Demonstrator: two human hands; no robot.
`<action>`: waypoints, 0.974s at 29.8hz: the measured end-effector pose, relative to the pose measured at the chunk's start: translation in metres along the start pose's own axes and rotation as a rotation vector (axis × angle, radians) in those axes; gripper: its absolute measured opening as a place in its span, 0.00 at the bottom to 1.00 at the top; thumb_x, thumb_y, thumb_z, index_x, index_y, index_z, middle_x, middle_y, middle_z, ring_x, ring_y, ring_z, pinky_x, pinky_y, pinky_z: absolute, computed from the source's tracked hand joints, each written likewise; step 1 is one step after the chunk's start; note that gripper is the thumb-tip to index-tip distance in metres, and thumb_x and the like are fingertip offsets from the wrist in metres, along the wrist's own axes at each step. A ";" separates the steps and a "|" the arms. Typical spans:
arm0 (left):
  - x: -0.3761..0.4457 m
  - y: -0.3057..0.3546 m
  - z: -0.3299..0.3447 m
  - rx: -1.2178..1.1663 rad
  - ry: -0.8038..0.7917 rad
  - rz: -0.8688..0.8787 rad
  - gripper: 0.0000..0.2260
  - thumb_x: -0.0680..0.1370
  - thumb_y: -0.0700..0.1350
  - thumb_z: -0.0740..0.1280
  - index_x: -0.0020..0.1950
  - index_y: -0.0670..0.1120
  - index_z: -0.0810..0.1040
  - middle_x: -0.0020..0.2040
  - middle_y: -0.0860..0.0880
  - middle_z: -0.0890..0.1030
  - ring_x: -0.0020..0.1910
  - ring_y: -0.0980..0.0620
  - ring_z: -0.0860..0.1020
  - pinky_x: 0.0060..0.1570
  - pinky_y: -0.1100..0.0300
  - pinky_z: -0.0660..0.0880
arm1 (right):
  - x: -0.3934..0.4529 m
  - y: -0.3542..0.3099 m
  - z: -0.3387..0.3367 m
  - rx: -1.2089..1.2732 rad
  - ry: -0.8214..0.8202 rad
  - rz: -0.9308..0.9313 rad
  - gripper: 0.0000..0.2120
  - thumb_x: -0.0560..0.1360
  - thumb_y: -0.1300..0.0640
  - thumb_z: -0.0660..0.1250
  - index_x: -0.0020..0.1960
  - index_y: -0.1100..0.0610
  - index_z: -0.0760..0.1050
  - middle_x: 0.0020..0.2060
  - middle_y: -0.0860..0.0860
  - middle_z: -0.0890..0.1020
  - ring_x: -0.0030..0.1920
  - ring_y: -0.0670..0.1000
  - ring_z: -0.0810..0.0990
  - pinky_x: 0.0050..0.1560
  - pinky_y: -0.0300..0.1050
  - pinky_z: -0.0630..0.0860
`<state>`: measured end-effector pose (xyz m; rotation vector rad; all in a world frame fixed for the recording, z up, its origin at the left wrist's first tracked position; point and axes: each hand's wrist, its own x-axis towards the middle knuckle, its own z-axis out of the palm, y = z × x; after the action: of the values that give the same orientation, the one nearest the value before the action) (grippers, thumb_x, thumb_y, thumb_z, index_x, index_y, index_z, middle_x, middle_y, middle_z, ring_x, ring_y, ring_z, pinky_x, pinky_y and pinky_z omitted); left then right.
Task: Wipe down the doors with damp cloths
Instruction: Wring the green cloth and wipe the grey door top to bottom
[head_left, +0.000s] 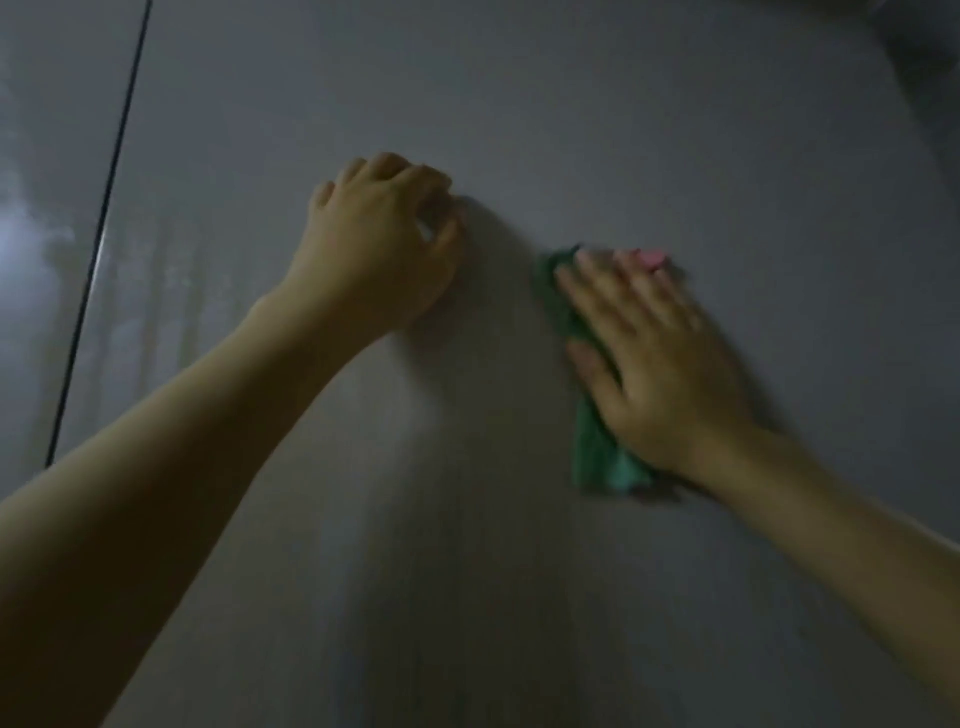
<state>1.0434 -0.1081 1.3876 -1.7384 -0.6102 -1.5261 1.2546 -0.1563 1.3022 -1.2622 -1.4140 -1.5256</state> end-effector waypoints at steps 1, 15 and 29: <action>-0.003 -0.007 -0.006 0.046 0.041 -0.016 0.17 0.79 0.52 0.57 0.62 0.49 0.77 0.62 0.45 0.75 0.62 0.42 0.69 0.63 0.49 0.60 | 0.009 -0.003 0.001 -0.006 0.018 0.135 0.28 0.79 0.44 0.45 0.76 0.53 0.53 0.76 0.51 0.56 0.76 0.55 0.53 0.76 0.51 0.47; -0.040 -0.061 -0.015 0.061 -0.025 0.015 0.28 0.74 0.59 0.52 0.73 0.55 0.68 0.72 0.52 0.67 0.69 0.44 0.60 0.68 0.48 0.56 | 0.027 -0.066 0.011 -0.052 0.055 0.187 0.28 0.79 0.45 0.44 0.77 0.54 0.53 0.76 0.52 0.56 0.76 0.56 0.54 0.75 0.51 0.48; -0.040 -0.073 -0.013 0.042 -0.053 0.071 0.28 0.74 0.59 0.50 0.74 0.57 0.64 0.73 0.53 0.65 0.69 0.48 0.58 0.67 0.51 0.53 | -0.003 -0.106 0.017 0.008 -0.012 -0.136 0.26 0.80 0.46 0.47 0.76 0.54 0.57 0.75 0.51 0.60 0.75 0.56 0.56 0.75 0.55 0.52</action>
<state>0.9729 -0.0690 1.3646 -1.7549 -0.5969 -1.4130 1.1592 -0.1223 1.2664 -1.1932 -1.5392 -1.6020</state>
